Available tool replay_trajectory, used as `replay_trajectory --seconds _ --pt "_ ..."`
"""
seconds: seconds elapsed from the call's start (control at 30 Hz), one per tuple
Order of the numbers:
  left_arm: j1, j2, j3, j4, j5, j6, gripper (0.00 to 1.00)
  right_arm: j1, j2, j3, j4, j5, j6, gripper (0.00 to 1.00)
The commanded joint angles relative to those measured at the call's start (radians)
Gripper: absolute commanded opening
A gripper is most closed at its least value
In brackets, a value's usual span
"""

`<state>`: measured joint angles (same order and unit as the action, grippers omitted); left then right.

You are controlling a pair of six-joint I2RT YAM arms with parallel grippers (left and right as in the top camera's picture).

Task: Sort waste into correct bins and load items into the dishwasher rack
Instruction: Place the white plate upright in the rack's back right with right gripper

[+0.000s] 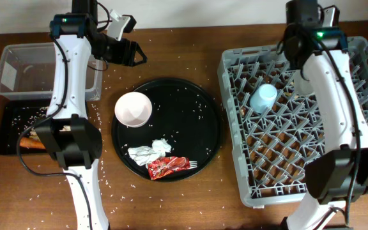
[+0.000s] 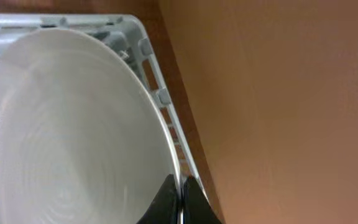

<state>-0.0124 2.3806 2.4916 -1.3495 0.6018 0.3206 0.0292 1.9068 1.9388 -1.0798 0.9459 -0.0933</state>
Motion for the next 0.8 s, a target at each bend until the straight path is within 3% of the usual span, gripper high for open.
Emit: replay_trajectory --seconds 0.0,0.27,0.33,0.43,0.47,0.53,0.57,0.63,0.77 --pt "0.002 -0.018 0.009 0.003 0.000 0.005 0.68 -0.002 0.002 -0.001 0.031 -0.058 -0.098 0.04" --pt "0.002 -0.018 0.009 0.007 0.000 0.005 0.68 -0.003 0.014 -0.098 0.101 -0.135 -0.164 0.04" --pt "0.002 -0.018 0.009 0.007 0.000 0.005 0.68 -0.002 0.014 -0.098 0.101 -0.188 -0.164 0.09" --pt "0.002 -0.018 0.009 0.008 0.001 0.005 0.68 -0.002 0.014 -0.098 0.100 -0.312 -0.161 0.39" --pt "0.002 -0.018 0.009 0.007 0.001 0.005 0.68 0.000 0.014 -0.098 0.100 -0.335 -0.160 0.54" --pt "0.002 -0.018 0.009 0.007 0.001 0.005 0.68 0.013 0.009 -0.079 0.100 -0.329 -0.125 0.94" --pt "0.002 -0.018 0.009 0.007 0.001 0.005 0.68 0.016 0.006 -0.064 0.096 -0.327 -0.110 0.99" --pt "0.002 -0.018 0.009 0.010 0.001 0.005 0.68 0.018 -0.018 0.029 0.068 -0.331 -0.039 0.99" --pt "0.003 -0.018 0.009 0.008 0.000 0.006 0.68 0.018 -0.053 0.214 -0.037 -0.552 -0.024 0.99"
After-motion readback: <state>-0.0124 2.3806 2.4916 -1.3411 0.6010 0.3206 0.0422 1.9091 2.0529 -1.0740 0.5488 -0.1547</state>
